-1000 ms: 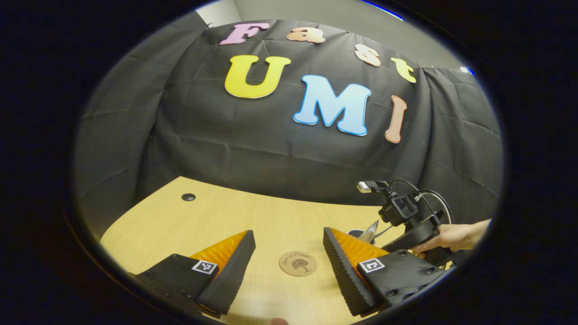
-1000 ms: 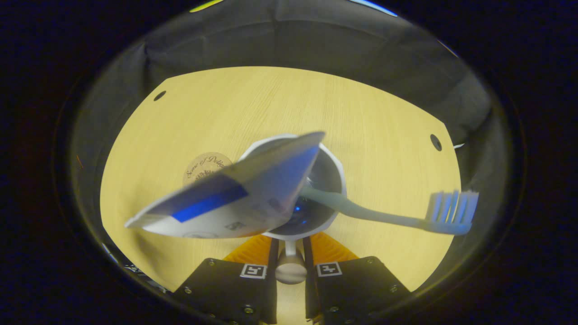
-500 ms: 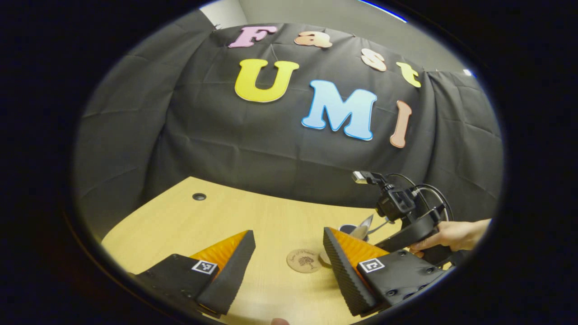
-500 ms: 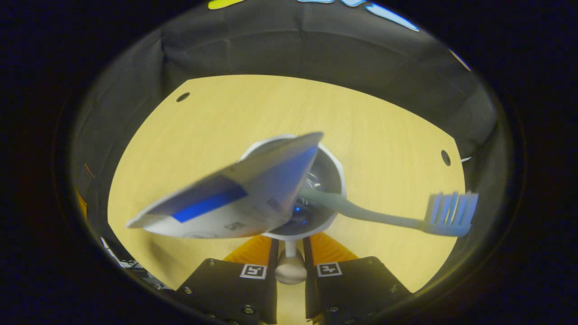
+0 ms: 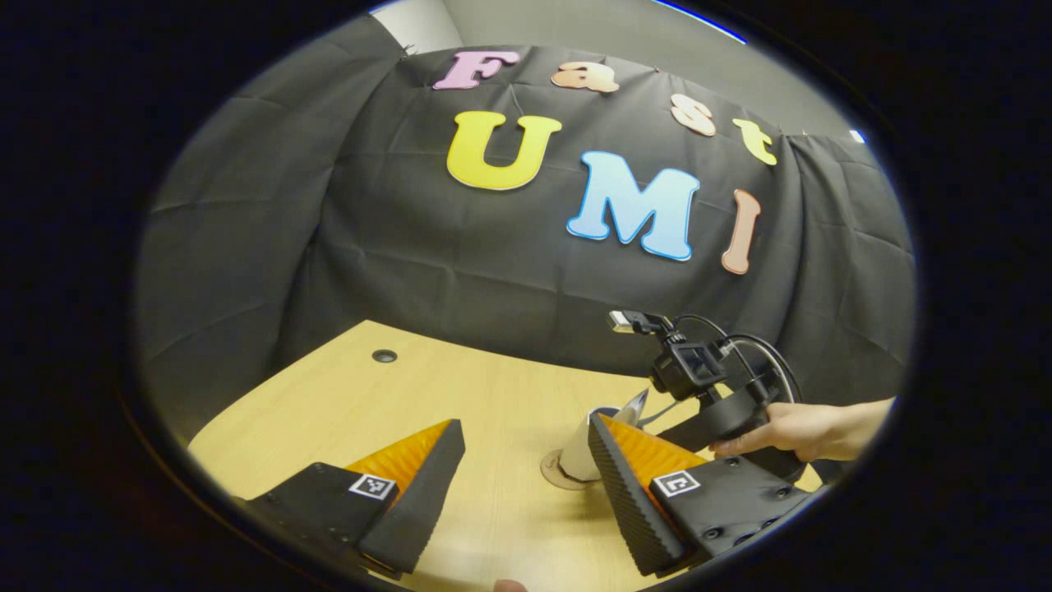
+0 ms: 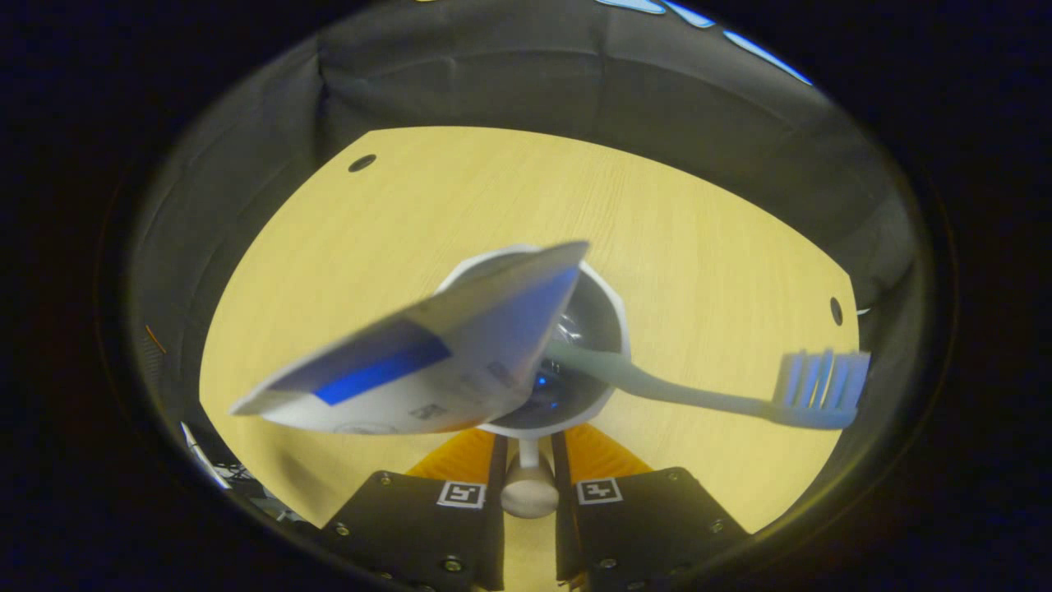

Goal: Put the toothbrush and toothpaste on the desktop into the cup, then pick up the cup and place it on the coaster on the desktop.

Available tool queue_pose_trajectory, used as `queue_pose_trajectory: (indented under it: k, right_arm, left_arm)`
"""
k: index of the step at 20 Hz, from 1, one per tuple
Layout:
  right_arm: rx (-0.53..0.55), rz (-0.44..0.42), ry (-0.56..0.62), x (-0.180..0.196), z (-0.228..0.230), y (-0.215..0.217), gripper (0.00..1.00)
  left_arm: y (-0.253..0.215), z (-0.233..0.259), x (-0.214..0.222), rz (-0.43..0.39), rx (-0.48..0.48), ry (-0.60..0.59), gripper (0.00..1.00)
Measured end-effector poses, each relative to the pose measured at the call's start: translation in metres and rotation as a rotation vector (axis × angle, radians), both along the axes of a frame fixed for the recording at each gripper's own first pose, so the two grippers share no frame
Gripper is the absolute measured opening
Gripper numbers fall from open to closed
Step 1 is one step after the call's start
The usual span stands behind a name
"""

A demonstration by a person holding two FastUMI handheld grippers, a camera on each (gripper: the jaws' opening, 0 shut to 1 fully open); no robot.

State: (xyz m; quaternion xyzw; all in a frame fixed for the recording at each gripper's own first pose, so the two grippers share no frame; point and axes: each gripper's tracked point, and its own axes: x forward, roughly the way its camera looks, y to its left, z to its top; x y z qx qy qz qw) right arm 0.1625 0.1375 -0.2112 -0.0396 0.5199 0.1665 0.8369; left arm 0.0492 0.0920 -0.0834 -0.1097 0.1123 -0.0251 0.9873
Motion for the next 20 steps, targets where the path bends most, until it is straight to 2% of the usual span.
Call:
queue_pose_trajectory:
  k: [4, 8, 11, 13, 14, 16, 17, 18, 20]
  right_arm:
    - [-0.021, 0.005, 0.018, 0.019, -0.017, 0.017, 0.25]
    - [-0.018, 0.001, 0.022, 0.019, -0.014, 0.024, 0.27]
    - [0.000, -0.005, 0.010, 0.009, 0.014, -0.005, 0.29]
    - [0.003, -0.002, -0.013, 0.002, 0.032, -0.007, 0.30]
    - [0.003, -0.006, -0.027, 0.001, 0.044, -0.013, 0.36]
    - [0.014, -0.012, -0.046, -0.006, 0.065, -0.022, 0.38]
    - [0.013, -0.011, -0.062, -0.012, 0.073, -0.029, 0.49]
    - [0.008, -0.012, -0.080, -0.017, 0.085, -0.035, 0.54]
    - [0.021, -0.016, -0.106, -0.030, 0.103, -0.041, 0.57]
  left_arm:
    - [0.003, -0.001, 0.001, 0.003, -0.002, 0.004, 0.97]
    - [0.003, 0.001, 0.002, -0.001, 0.007, 0.001, 0.97]
    - [0.000, 0.001, 0.005, -0.007, 0.008, -0.001, 0.97]
    - [-0.006, 0.001, 0.007, -0.016, 0.012, -0.002, 0.97]
    - [-0.009, 0.003, 0.007, -0.021, 0.014, -0.006, 0.97]
    - [-0.015, 0.006, 0.010, -0.032, 0.017, -0.011, 0.97]
    - [-0.019, 0.006, 0.011, -0.037, 0.019, -0.013, 0.97]
    - [-0.022, 0.007, 0.012, -0.043, 0.020, -0.012, 0.97]
    - [-0.028, 0.009, 0.015, -0.053, 0.011, -0.012, 0.97]
